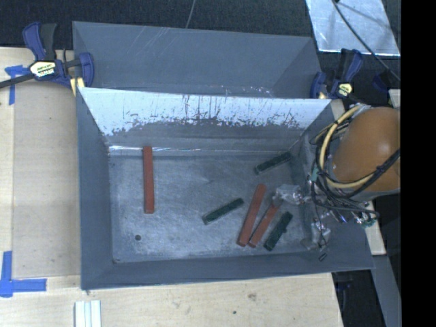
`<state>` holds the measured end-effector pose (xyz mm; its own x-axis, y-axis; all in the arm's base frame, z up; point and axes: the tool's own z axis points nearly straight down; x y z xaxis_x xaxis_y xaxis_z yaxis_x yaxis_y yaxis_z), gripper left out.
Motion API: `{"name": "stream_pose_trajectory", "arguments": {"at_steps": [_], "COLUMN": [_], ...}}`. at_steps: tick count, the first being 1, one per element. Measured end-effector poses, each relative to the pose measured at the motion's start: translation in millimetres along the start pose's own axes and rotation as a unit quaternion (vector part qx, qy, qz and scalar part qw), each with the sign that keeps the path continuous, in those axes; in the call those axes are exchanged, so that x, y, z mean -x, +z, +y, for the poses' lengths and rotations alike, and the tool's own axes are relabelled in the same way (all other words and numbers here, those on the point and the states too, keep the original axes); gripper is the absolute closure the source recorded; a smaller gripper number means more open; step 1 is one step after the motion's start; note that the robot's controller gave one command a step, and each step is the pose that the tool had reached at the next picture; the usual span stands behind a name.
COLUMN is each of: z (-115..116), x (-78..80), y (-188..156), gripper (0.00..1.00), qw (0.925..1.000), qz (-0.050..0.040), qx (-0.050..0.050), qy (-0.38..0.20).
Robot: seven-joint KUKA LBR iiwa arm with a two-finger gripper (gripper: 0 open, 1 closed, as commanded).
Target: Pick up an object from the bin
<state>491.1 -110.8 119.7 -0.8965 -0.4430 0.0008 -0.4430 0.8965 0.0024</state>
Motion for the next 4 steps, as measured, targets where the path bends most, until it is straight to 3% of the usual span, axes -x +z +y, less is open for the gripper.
{"name": "stream_pose_trajectory", "arguments": {"at_steps": [1, 2, 4], "z": [-15, -11, -10], "x": [-7.0, 3.7, 2.5], "y": [37, 48, 43], "gripper": [0.0, 1.0, 1.0], "qw": [0.9913, 0.9812, 0.9813], "qz": [-0.0018, -0.0043, -0.0022], "qx": [-0.003, -0.004, -0.002], "qy": [-0.132, -0.193, -0.193]}}
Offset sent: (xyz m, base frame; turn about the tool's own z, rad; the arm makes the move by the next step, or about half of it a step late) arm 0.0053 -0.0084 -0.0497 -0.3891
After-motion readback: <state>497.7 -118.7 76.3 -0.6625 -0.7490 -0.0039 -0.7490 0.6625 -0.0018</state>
